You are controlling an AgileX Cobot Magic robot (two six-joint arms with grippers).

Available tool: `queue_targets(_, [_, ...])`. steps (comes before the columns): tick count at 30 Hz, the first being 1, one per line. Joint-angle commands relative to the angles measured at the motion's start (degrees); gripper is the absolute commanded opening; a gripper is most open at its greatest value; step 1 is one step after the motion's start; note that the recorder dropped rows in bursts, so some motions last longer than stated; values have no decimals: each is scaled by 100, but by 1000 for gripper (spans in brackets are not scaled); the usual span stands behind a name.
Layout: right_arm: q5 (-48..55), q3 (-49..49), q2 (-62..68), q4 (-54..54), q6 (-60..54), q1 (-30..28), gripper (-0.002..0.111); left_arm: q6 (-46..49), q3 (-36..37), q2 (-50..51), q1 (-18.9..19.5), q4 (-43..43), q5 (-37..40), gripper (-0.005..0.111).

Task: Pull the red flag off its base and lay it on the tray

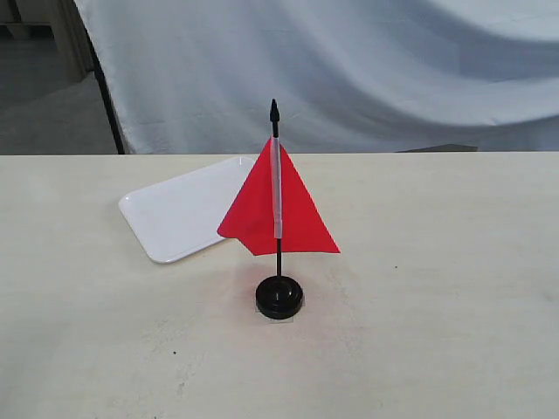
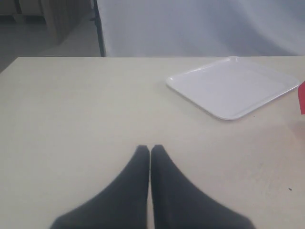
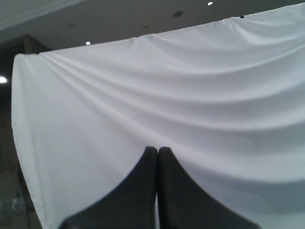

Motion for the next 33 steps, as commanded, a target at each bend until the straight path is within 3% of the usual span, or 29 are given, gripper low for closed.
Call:
queue_targets(1, [22, 20, -32, -29, 1078, 4, 0, -13, 9, -4, -13, -29, -22, 1])
queue_targets(7, [-472, 20, 157, -438, 1111, 4, 0, -13, 9, -4, -13, -29, -22, 1])
queue_targets(14, [-1189, 20, 1856, -1595, 1129, 4, 0, -13, 9, -4, -13, -29, -22, 1])
queue_targets(20, [-2384, 20, 3906, -2550, 891, 4, 0, -13, 9, -4, -13, -29, -22, 1])
queue_targets(25, [-4415, -28, 7269, -2798, 360, 4, 0, -13, 9, -4, -13, -29, -22, 1])
queue_targets(28, [-4542, -382, 8730, -3563, 411, 17, 0, -13, 9, -4, -13, -29, -22, 1])
queue_targets(33, [-4542, -929, 9931, -3652, 229, 703, 0, -13, 9, -4, -13, -29, -22, 1])
